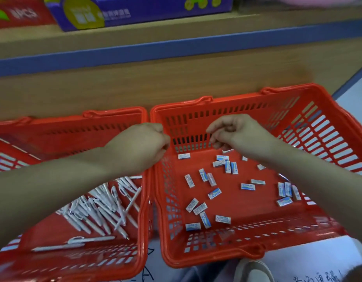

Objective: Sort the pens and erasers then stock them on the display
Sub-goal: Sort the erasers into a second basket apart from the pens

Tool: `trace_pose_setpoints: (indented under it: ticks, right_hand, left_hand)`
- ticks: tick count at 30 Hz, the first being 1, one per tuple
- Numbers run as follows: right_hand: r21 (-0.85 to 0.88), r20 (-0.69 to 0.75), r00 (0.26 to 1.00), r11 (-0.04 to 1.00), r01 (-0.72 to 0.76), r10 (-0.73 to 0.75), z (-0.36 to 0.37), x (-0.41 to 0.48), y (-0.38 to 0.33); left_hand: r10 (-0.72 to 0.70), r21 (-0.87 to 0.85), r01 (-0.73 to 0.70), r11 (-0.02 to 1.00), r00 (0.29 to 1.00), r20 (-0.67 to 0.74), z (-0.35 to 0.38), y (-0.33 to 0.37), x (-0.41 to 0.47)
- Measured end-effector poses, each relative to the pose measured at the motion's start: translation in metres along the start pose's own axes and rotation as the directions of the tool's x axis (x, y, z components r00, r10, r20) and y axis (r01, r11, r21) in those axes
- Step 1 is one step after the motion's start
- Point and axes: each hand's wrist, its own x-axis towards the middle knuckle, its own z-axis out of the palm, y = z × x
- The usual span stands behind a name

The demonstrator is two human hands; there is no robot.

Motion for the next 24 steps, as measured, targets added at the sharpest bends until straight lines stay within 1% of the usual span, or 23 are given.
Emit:
trace_pose_setpoints:
  ticks: [2, 4, 6, 8, 12, 14, 16, 18, 19, 20, 22, 23, 24]
  right_hand:
    - [-0.101, 0.021, 1.0, 0.995, 0.02, -0.018, 0.005, 0.009, 0.0]
    - [-0.239, 0.015, 0.999, 0.97, 0.041, -0.038, 0.008, 0.022, 0.011]
    - [-0.383, -0.023, 0.997, 0.922, 0.054, -0.068, 0.011, 0.037, 0.034]
    - [-0.471, -0.047, 0.998, 0.882, 0.022, -0.051, 0.012, 0.046, 0.065]
    - [-0.58, -0.003, 0.989, 0.805, -0.123, 0.149, 0.0, 0.05, 0.123]
    - [-0.648, 0.023, 0.979, 0.749, -0.141, 0.204, -0.006, 0.05, 0.148]
    - [-0.688, 0.071, 0.976, 0.719, -0.1, 0.204, -0.008, 0.05, 0.169]
    - [-0.691, 0.109, 0.978, 0.721, -0.053, 0.176, -0.006, 0.05, 0.184]
    - [-0.694, 0.103, 0.983, 0.719, -0.037, 0.151, -0.004, 0.05, 0.189]
    - [-0.709, 0.092, 0.988, 0.705, -0.023, 0.124, -0.003, 0.05, 0.193]
    - [-0.754, 0.09, 0.991, 0.657, 0.001, 0.101, 0.0, 0.051, 0.198]
    - [-0.761, 0.092, 0.99, 0.649, 0.002, 0.104, 0.001, 0.052, 0.199]
    - [-0.758, 0.087, 0.991, 0.652, -0.003, 0.106, 0.002, 0.053, 0.199]
  left_hand:
    - [-0.024, 0.03, 0.022, 0.999, 0.997, 0.079, -0.002, 0.002, 0.016]
    - [-0.031, 0.056, 0.023, 0.998, 0.989, 0.142, 0.0, 0.011, 0.037]
    - [-0.027, 0.073, 0.013, 0.997, 0.979, 0.202, 0.012, 0.025, 0.058]
    - [-0.055, 0.08, 0.033, 0.996, 0.954, 0.296, 0.034, 0.039, 0.075]
    - [-0.096, 0.024, 0.095, 0.995, 0.901, 0.422, 0.073, 0.068, 0.096]
    - [-0.041, -0.051, 0.078, 0.996, 0.854, 0.518, 0.091, 0.085, 0.102]
    - [0.011, -0.056, 0.024, 0.998, 0.828, 0.56, 0.11, 0.098, 0.104]
    - [-0.038, -0.042, 0.078, 0.996, 0.806, 0.59, 0.134, 0.103, 0.107]
    - [-0.065, -0.08, 0.141, 0.987, 0.794, 0.604, 0.143, 0.104, 0.108]
    - [-0.081, -0.089, 0.175, 0.981, 0.776, 0.626, 0.146, 0.107, 0.11]
    - [-0.098, -0.09, 0.196, 0.976, 0.775, 0.624, 0.155, 0.116, 0.112]
    - [-0.103, -0.067, 0.183, 0.981, 0.78, 0.618, 0.16, 0.118, 0.113]
    - [-0.134, -0.1, 0.24, 0.966, 0.787, 0.602, 0.165, 0.117, 0.113]
